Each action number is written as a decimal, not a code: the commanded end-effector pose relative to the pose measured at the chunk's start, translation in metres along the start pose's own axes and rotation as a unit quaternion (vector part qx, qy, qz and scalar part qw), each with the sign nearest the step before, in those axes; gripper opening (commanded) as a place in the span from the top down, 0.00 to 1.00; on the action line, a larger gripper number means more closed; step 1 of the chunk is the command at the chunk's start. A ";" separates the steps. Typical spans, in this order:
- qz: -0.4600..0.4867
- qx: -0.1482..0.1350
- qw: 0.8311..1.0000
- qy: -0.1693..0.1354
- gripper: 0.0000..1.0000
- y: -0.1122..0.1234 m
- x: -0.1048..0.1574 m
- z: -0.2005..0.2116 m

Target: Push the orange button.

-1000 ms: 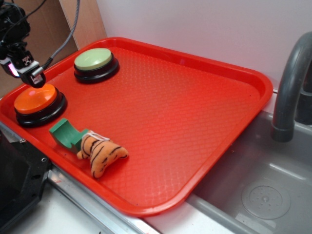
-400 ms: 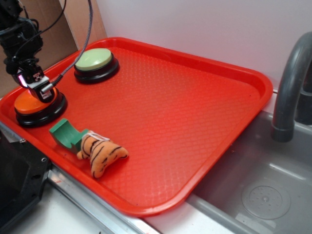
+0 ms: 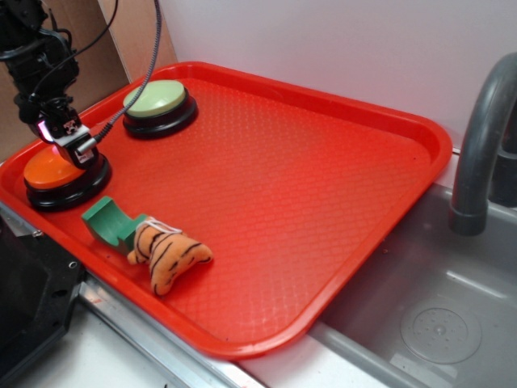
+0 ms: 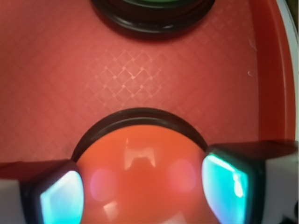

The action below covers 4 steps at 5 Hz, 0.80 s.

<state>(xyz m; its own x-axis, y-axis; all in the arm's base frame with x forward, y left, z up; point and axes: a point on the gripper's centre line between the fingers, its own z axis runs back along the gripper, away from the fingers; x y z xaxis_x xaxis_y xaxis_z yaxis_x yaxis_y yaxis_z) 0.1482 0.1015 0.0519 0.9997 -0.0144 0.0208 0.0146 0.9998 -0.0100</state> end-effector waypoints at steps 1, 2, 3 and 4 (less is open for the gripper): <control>0.022 0.023 0.999 -0.037 0.00 0.005 0.011 0.041; 0.017 0.016 0.999 -0.048 0.00 0.006 0.013 0.046; 0.019 0.016 0.998 -0.049 0.00 0.003 0.015 0.053; 0.020 0.020 0.998 -0.058 0.00 0.000 0.017 0.064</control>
<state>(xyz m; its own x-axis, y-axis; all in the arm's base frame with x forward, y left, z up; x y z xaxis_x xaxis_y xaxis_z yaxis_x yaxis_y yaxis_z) 0.1527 0.0985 0.1049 0.9955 0.0279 0.0901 -0.0277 0.9996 -0.0039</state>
